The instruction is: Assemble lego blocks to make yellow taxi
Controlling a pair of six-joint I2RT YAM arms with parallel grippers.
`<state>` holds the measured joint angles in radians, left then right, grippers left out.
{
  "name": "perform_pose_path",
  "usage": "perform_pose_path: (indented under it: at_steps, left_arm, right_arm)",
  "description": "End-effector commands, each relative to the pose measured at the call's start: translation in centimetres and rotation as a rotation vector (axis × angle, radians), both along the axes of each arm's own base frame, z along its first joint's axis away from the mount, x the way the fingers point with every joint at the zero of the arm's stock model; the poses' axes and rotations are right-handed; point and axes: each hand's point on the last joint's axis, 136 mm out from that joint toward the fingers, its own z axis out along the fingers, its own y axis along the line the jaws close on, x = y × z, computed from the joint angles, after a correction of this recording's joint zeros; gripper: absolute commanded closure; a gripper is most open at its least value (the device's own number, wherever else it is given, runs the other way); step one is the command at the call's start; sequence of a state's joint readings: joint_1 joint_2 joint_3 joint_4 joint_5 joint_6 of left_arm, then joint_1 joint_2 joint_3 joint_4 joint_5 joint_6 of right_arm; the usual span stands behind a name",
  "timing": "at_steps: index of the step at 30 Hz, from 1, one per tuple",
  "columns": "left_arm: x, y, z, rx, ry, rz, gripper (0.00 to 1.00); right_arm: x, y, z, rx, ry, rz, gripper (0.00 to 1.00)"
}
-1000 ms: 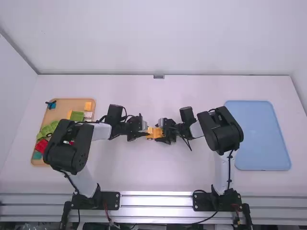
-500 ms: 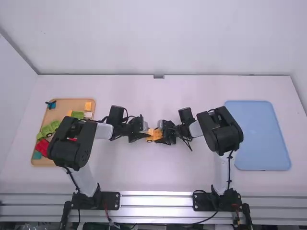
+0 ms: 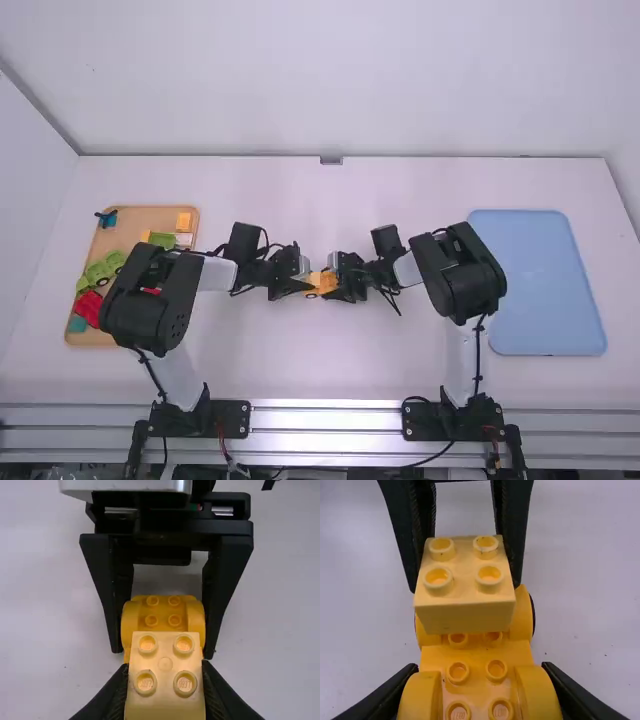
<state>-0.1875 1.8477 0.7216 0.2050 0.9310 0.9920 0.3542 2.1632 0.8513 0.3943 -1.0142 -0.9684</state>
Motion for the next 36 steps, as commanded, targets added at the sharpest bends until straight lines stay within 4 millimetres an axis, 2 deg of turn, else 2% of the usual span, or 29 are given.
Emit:
perform_pose_path:
  at_steps: [1, 36]
  left_arm:
    - [-0.3, -0.4, 0.1, -0.013, 0.009, -0.018, 0.98]
    - [-0.1, 0.0, -0.9, 0.055, 0.003, 0.002, 0.97]
  right_arm:
    - [-0.1, -0.2, -0.1, -0.015, 0.008, -0.014, 0.43]
    - [-0.4, 0.0, -0.1, -0.012, -0.002, 0.002, 0.42]
